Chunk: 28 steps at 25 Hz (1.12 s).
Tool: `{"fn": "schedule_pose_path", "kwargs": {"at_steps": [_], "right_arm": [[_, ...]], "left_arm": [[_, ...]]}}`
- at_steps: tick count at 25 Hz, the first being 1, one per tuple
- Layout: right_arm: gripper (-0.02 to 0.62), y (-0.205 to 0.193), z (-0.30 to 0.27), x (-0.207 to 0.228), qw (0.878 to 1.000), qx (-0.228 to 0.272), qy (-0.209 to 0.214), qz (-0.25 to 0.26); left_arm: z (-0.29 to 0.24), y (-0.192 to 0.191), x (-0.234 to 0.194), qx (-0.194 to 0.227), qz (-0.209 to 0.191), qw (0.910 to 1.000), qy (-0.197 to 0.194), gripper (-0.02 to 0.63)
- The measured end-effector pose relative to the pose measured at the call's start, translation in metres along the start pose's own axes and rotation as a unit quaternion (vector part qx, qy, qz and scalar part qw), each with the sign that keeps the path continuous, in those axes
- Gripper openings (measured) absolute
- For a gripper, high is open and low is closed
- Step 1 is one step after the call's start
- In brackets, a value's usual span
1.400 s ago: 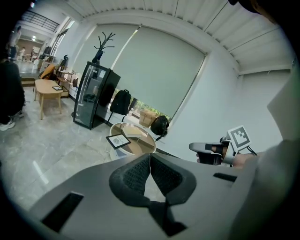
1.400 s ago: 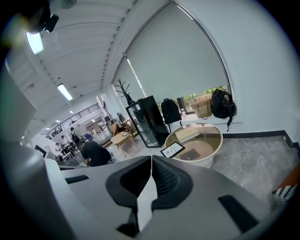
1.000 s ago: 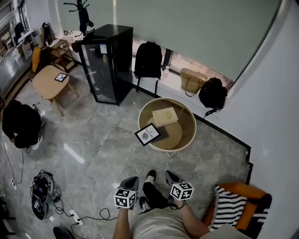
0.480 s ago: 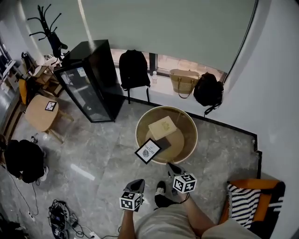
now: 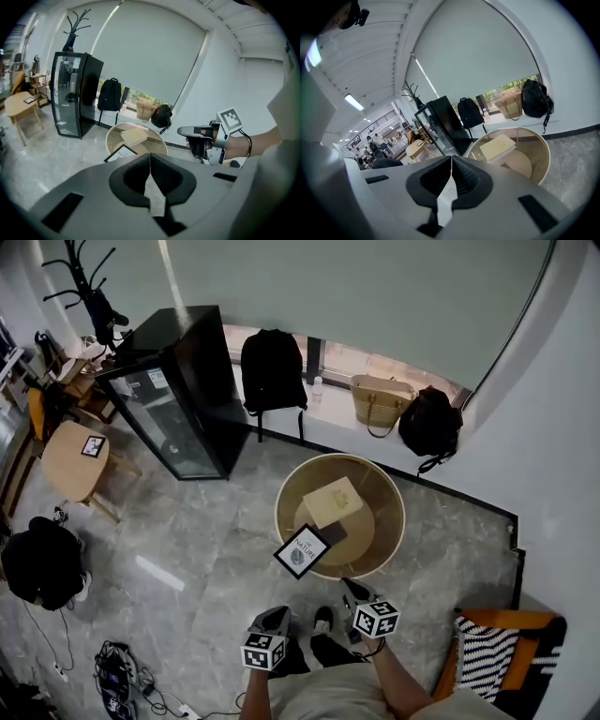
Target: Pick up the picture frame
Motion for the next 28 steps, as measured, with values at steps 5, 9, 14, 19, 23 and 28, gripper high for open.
{"fn": "schedule_pose_path", "kwargs": {"at_steps": [5, 9, 14, 19, 23, 28], "right_arm": [[0.035, -0.026, -0.031, 0.013, 0.999, -0.009, -0.024, -0.040], [0.035, -0.050, -0.068, 0.022, 0.998, -0.023, -0.047, -0.038], [0.035, -0.071, -0.110, 0.043, 0.997, -0.039, -0.050, -0.043], [0.035, -0.083, -0.147, 0.056, 0.998, -0.052, -0.036, -0.028], [0.035, -0.099, -0.166, 0.063, 0.998, -0.062, -0.026, -0.019], [0.035, -0.122, -0.187, 0.081, 0.997, -0.061, -0.025, -0.042]], "left_arm": [[-0.034, -0.011, -0.027, -0.037, -0.003, 0.9983, -0.045, 0.021], [-0.059, -0.030, -0.059, -0.055, 0.009, 0.9965, -0.062, 0.021], [-0.094, -0.080, -0.084, -0.091, 0.004, 0.9932, -0.074, 0.021], [-0.127, -0.101, -0.108, -0.102, -0.022, 0.9904, -0.091, 0.021], [-0.147, -0.102, -0.127, -0.093, -0.027, 0.9914, -0.088, 0.021], [-0.176, -0.100, -0.151, -0.074, -0.034, 0.9929, -0.087, 0.021]]}}
Point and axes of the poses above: the fingertips, and each gripper's own axes: z backward along the fingers, x to its right, y out of its top, the point moved 7 cm from there along z, backward along the fingers, and after that the axes turned 13 degrees about -z, right-handed, at the moved point
